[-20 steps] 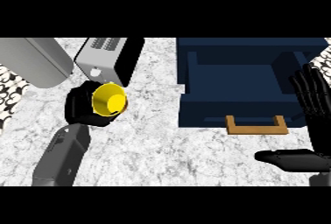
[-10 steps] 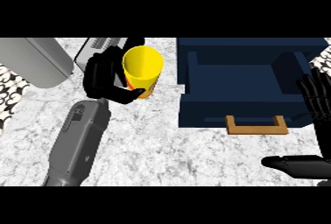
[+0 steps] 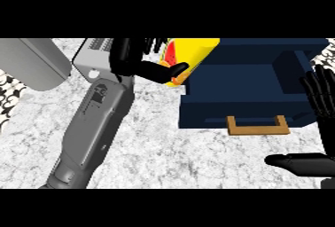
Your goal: Pick up the cup, place it into the drawer and close the drawer
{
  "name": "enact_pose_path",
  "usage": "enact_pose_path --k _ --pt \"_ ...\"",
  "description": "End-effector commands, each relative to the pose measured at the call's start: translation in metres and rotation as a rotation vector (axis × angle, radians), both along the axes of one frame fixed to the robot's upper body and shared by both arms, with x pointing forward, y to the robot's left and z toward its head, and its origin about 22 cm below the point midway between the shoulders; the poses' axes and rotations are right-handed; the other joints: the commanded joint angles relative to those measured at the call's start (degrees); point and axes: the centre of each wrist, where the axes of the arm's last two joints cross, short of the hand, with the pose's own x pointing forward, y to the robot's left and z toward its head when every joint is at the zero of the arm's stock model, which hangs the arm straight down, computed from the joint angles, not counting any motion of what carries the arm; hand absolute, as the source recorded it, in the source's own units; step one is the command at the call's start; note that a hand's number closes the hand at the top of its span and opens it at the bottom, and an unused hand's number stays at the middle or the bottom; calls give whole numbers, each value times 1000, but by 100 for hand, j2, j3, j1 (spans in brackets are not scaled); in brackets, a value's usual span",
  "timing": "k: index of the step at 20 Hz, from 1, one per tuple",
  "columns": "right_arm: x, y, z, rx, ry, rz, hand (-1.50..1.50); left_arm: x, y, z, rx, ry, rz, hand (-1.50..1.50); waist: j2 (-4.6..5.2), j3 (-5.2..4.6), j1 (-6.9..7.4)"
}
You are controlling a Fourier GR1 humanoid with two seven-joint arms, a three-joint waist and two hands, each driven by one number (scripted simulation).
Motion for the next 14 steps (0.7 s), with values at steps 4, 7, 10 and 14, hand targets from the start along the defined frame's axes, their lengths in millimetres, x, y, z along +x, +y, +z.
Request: enact_pose_path --k 4,7,10,14 --pt "-6 9 2 11 -13 23 -150 19 -42 28 33 50 36 150 29 -2 -85" --pt "-6 -11 7 18 -16 5 -150 29 -46 36 40 131 10 150 37 -1 -121" --pt "1 6 5 5 -7 24 -150 22 -67 27 54 151 40 150 34 -1 -178" --pt "2 -1 9 0 -3 16 -150 34 -70 30 96 179 39 150 51 0 -172"
